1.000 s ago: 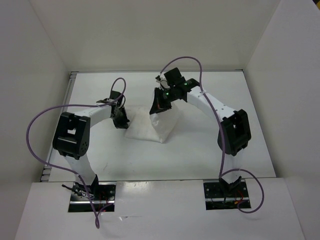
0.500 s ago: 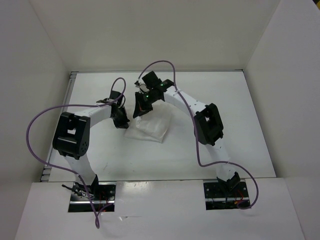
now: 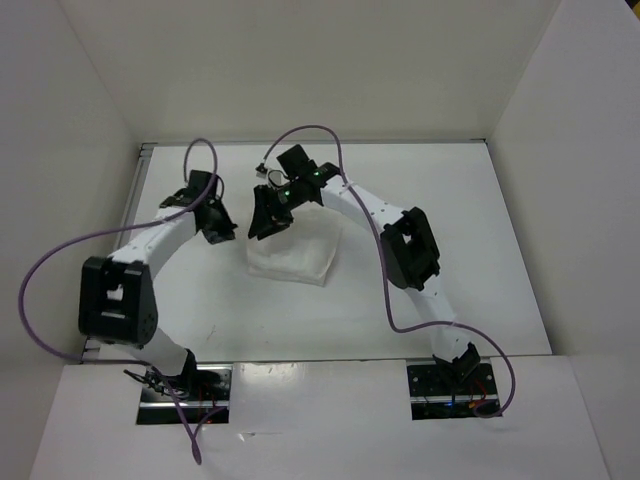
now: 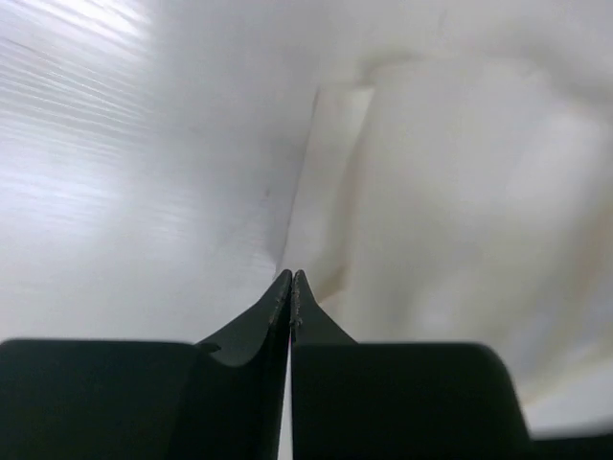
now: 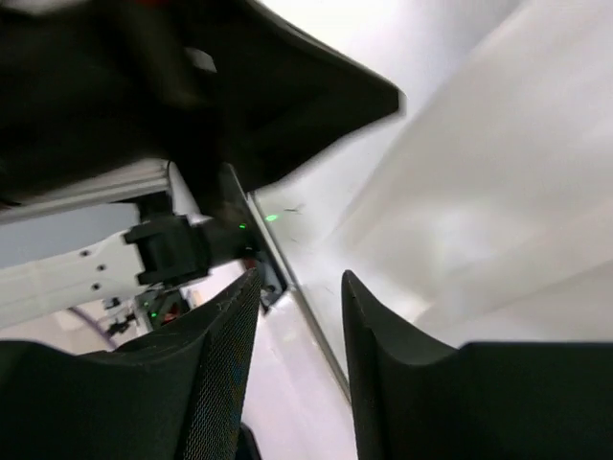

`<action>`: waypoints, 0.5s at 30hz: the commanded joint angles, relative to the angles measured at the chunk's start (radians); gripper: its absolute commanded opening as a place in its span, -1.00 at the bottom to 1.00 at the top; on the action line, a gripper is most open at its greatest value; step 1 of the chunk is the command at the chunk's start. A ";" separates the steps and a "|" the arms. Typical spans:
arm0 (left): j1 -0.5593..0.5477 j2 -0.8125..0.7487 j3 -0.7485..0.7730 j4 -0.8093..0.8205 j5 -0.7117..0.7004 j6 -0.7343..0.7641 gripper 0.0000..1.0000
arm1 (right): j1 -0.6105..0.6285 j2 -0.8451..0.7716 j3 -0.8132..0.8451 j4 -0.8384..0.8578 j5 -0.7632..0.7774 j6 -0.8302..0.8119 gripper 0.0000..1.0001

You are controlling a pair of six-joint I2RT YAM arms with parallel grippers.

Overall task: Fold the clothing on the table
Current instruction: Fold the skirt

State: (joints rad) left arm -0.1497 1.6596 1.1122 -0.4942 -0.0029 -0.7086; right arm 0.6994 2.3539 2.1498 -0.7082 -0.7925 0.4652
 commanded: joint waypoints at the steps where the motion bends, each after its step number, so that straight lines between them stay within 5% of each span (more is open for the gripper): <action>1: 0.048 -0.236 0.046 -0.043 -0.115 -0.031 -0.88 | -0.018 -0.132 -0.071 0.235 -0.163 0.067 -0.09; 4: 0.048 -0.314 0.113 -0.080 -0.105 0.012 -0.81 | -0.083 -0.246 -0.154 0.263 -0.110 0.082 -0.09; 8: 0.010 -0.327 0.088 0.007 0.252 0.061 -0.85 | -0.202 -0.459 -0.254 0.194 0.040 0.072 -0.09; 15: -0.004 -0.187 -0.058 0.210 0.549 0.060 -1.00 | -0.415 -0.743 -0.583 0.174 0.121 0.072 -0.22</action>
State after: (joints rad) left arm -0.1570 1.3994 1.0912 -0.3557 0.3656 -0.6785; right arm 0.2958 1.6993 1.6627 -0.5381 -0.7078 0.5346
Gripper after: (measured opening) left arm 0.001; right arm 0.395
